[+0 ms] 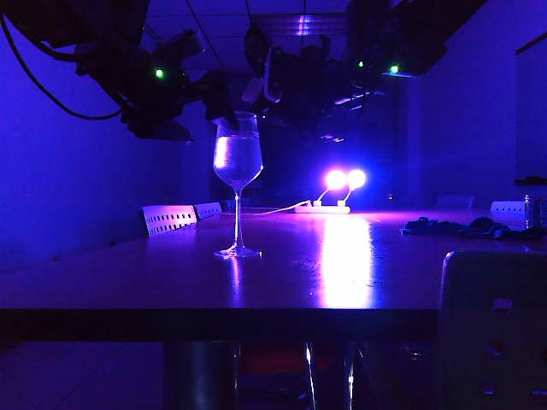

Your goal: Pick up the black thermos cup, pour some water from it into the stemmed glass, and then put the thermos cup back on the table.

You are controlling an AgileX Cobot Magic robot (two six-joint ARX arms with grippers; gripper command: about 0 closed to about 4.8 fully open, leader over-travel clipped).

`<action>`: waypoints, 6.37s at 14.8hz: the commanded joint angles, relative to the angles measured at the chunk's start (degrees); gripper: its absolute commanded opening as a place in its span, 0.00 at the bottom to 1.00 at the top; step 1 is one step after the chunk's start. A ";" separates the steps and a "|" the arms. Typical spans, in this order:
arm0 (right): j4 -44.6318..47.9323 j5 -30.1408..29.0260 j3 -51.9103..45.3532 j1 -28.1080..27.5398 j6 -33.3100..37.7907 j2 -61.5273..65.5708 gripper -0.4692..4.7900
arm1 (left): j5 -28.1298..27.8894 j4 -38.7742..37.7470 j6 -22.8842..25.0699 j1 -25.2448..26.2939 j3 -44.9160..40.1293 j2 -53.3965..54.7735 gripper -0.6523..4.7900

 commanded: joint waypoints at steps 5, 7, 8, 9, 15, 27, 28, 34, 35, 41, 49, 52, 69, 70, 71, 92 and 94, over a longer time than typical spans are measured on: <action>6.60 -0.22 0.87 0.07 -3.37 -0.96 0.31 | 0.22 -0.61 0.26 0.00 0.31 -0.15 1.00; 8.57 -0.22 1.01 0.07 -3.39 -0.96 0.31 | 0.24 -0.81 0.24 0.00 0.31 -0.15 1.00; 8.57 -0.26 1.36 0.07 -3.37 -0.94 0.31 | 0.24 -1.11 0.24 0.00 0.31 -0.15 1.00; 8.17 -0.37 1.92 0.07 -3.37 -0.94 0.28 | 0.22 -1.20 0.24 0.00 0.31 -0.15 1.00; 8.00 -3.15 2.08 -1.05 -4.76 -0.83 0.27 | 0.26 -0.92 0.24 0.00 0.37 -0.15 1.00; 6.21 -4.20 1.90 -1.22 -0.66 -0.83 0.21 | 0.24 -0.83 0.24 0.00 0.37 -0.15 1.00; 6.08 -4.00 1.90 -1.25 0.59 -0.83 0.21 | 0.24 -0.35 0.24 0.00 0.37 -0.15 1.00; 8.09 -5.38 1.90 -1.14 -4.42 -0.83 0.21 | 0.26 0.00 0.24 0.00 0.57 -0.15 1.00; 7.98 -5.92 1.90 -1.14 -4.42 -0.83 0.21 | 0.24 0.50 0.26 0.00 1.05 -0.04 1.00; 7.69 -7.37 1.90 0.00 -4.87 -0.04 0.21 | 0.26 -1.73 0.22 0.00 3.37 0.46 1.00; 11.41 -6.73 1.97 -0.85 -8.07 1.42 0.21 | 0.44 -4.35 0.02 0.00 3.37 0.46 1.00; 11.72 -6.75 1.99 -1.14 -7.58 1.42 0.21 | 0.44 -4.20 0.02 0.00 3.37 0.46 1.00; 5.90 -6.80 10.80 -2.27 -7.65 4.31 0.21 | 0.44 -5.22 0.04 0.02 3.37 0.46 1.00; 4.94 -6.80 10.80 -2.25 -7.80 4.31 0.21 | 0.44 -5.27 0.04 0.02 3.37 0.46 1.00; 4.31 -6.84 10.80 -2.25 -8.28 4.31 0.21 | 0.44 -5.22 0.04 0.00 3.37 0.46 1.00; 4.20 -6.75 10.80 -1.29 -15.54 4.28 0.21 | 0.42 -5.68 0.04 0.02 3.37 0.46 1.00; 4.15 -6.73 10.80 -1.29 -16.50 4.28 0.21 | 0.42 -5.68 0.04 0.02 3.37 0.46 1.00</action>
